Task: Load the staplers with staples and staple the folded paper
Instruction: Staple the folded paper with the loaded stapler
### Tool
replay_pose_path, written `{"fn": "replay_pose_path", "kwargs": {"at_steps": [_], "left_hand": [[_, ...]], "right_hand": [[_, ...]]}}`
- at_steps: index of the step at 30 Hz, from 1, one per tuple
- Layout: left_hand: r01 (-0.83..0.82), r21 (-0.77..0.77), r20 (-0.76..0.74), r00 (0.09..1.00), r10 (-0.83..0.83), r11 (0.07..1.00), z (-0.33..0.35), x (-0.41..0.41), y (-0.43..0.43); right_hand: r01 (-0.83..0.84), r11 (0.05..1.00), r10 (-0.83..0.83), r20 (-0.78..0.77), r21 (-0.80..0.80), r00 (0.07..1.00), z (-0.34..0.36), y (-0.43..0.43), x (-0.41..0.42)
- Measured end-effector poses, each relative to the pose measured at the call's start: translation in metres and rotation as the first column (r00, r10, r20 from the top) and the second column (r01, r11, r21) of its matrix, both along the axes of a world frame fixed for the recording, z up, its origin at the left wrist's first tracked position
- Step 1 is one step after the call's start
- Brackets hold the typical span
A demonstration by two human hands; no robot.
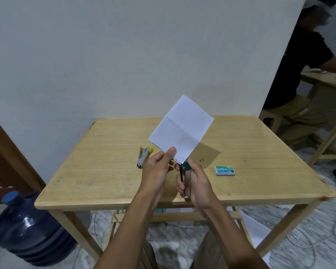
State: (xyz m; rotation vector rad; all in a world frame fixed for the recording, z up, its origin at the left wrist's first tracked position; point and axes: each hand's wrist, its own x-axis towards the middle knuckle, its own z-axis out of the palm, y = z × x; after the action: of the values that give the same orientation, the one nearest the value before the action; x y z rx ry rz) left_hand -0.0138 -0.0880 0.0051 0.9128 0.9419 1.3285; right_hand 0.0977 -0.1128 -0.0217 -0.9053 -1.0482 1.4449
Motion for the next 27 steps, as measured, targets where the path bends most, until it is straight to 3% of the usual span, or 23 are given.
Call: {"fn": "replay_pose_path", "kwargs": {"at_steps": [7, 15, 22, 27], "left_hand": [[-0.087, 0.043, -0.155, 0.984, 0.093, 0.995, -0.0011, 0.0008, -0.0018], [-0.161, 0.228, -0.334, 0.913, 0.232, 0.96, -0.0001, -0.0009, -0.0041], [-0.067, 0.195, -0.32, 0.939, 0.128, 0.978, 0.0038, -0.0041, -0.0063], [-0.078, 0.263, -0.366, 0.914, 0.174, 0.962, 0.0009, -0.0061, -0.0054]], "right_hand": [[0.021, 0.999, -0.023, 0.036, 0.031, 0.999, -0.0042, -0.0008, -0.0014], [-0.058, 0.998, 0.055, -0.12, -0.028, 0.991, -0.0023, -0.0021, -0.0017], [-0.108, 0.994, 0.104, -0.113, -0.028, 0.988, 0.0012, -0.0023, 0.0003], [-0.104, 0.994, 0.099, -0.131, -0.037, 0.987, 0.0011, -0.0019, 0.0012]]}}
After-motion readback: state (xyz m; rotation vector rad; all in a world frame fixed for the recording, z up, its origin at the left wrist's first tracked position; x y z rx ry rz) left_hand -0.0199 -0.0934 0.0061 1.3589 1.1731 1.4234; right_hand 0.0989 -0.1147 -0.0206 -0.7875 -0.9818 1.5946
